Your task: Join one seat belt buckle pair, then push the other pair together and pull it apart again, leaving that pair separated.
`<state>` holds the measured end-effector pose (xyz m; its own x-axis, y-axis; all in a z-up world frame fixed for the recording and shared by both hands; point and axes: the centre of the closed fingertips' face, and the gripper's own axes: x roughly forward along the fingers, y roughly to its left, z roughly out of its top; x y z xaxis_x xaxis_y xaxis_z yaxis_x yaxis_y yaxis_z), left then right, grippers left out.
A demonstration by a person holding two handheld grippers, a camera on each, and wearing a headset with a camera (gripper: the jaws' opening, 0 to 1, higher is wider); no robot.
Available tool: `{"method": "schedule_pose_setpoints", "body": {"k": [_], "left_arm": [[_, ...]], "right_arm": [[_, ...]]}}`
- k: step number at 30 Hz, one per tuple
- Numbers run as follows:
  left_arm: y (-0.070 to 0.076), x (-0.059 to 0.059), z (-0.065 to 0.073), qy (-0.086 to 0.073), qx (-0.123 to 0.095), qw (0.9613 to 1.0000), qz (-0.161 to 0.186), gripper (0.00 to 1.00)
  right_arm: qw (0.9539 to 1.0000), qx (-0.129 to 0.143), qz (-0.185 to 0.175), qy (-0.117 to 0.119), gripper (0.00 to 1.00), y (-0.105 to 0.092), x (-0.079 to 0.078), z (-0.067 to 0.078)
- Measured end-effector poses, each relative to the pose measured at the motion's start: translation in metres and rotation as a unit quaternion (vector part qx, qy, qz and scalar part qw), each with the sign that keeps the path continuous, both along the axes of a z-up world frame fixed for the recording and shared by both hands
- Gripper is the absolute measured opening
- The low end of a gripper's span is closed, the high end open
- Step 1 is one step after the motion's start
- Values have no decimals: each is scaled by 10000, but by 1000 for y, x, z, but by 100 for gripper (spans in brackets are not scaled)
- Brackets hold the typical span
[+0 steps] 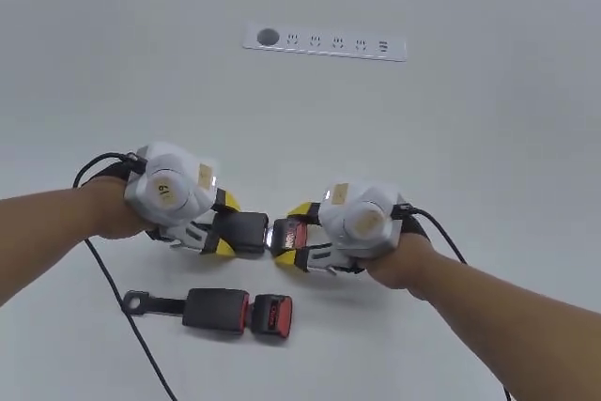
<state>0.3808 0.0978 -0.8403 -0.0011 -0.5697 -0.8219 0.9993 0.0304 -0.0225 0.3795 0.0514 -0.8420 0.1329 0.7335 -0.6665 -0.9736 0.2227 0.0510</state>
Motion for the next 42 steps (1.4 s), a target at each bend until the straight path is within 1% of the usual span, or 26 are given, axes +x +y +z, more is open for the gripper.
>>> {"method": "schedule_pose_setpoints", "body": {"k": [8, 13, 23, 33, 36, 42], "left_arm": [[0, 1, 0, 3, 63, 10000, -46, 34], [1, 1, -1, 10, 53, 10000, -28, 34], [0, -2, 2, 21, 64, 10000, -10, 34], [-1, -3, 4, 29, 65, 10000, 13, 34], [-2, -3, 4, 32, 60, 10000, 19, 34], [-1, -2, 3, 38, 52, 10000, 19, 34]], "right_arm": [[10000, 10, 4, -21, 37, -3, 0, 0], [10000, 36, -20, -17, 37, -16, 0, 0], [10000, -28, 45, -83, 37, -32, -2, 0], [10000, -17, -41, -87, 37, -61, -6, -2], [9999, -2, -66, -93, 37, -70, -6, 0], [9999, -24, -127, -43, 37, -91, -8, 1]]}}
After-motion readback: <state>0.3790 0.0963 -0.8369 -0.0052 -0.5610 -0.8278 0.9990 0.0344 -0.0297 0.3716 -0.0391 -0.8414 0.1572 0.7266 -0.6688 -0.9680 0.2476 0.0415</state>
